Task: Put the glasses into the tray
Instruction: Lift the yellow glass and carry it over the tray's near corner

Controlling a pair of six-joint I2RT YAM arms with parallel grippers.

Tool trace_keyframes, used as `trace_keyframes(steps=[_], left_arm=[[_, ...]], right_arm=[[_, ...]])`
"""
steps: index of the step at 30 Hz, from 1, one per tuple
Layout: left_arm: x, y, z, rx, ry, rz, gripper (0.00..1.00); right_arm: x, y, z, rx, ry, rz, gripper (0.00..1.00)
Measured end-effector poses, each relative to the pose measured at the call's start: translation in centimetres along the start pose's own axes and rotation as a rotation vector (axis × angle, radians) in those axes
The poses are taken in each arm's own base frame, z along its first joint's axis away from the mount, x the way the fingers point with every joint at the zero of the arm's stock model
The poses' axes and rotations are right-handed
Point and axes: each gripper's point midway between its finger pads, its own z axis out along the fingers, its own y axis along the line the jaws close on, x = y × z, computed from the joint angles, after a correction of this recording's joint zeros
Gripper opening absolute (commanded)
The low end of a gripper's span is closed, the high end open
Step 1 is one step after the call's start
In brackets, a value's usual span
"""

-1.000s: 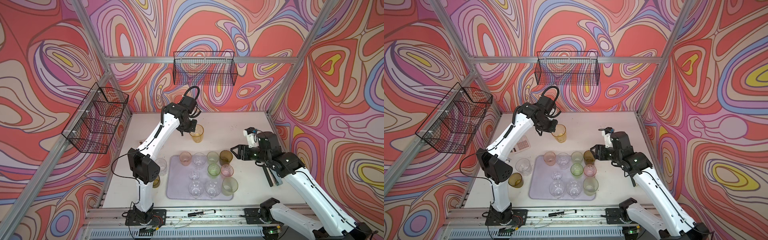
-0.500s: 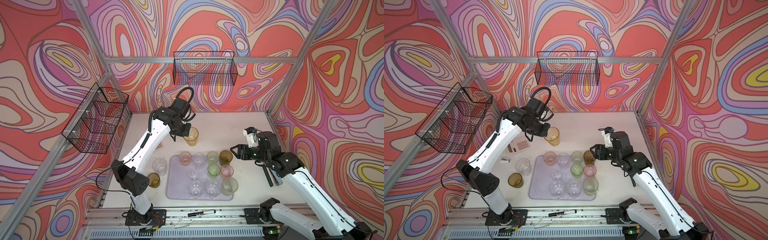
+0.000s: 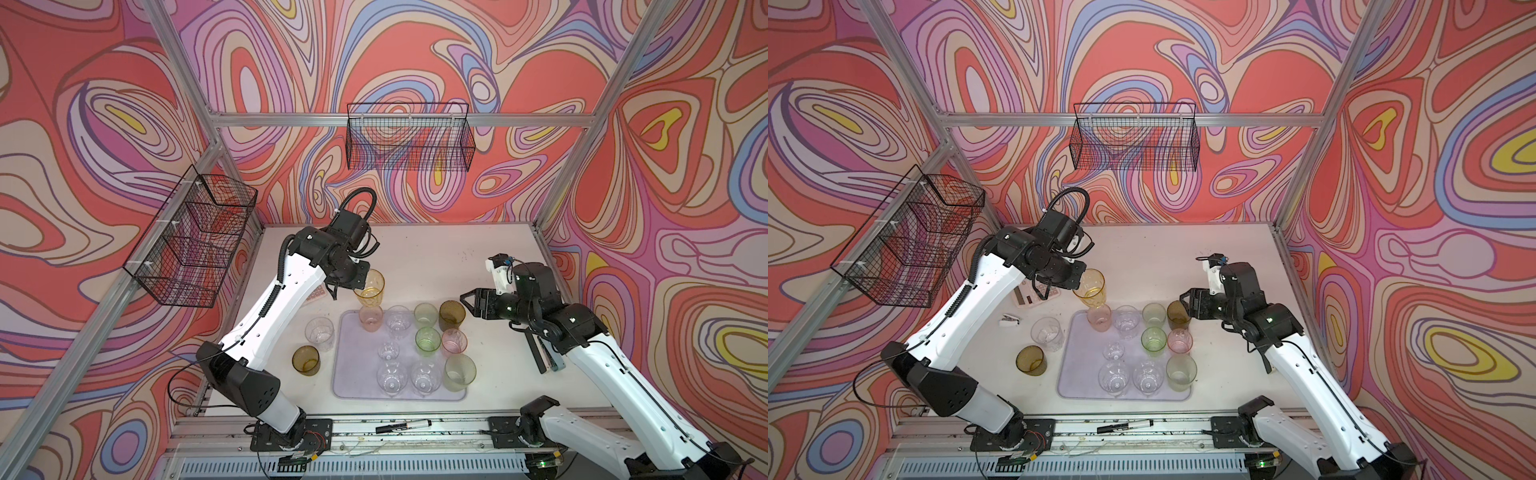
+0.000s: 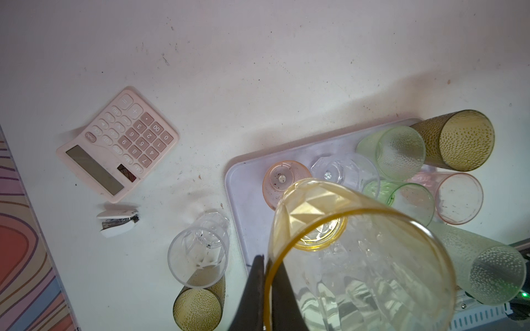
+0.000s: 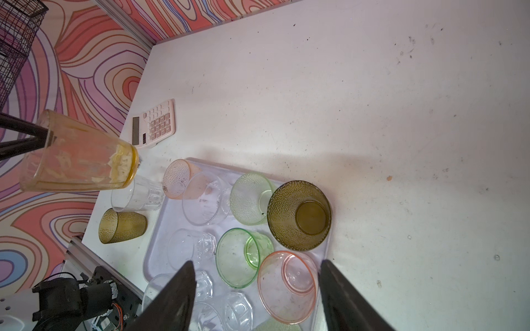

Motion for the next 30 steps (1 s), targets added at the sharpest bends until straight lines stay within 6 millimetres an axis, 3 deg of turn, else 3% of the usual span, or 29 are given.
trace_keyframes(steps=[16, 30], left_arm=[[5.2, 1.6, 1.0, -0.044, 0.085, -0.048, 0.0], [10.4, 2.4, 3.8, -0.053, 0.183, -0.127, 0.0]], right_arm=[[0.3, -0.2, 0.2, 0.003, 0.008, 0.002, 0.71], [0.5, -0.2, 0.0, 0.002, 0.004, 0.002, 0.7]])
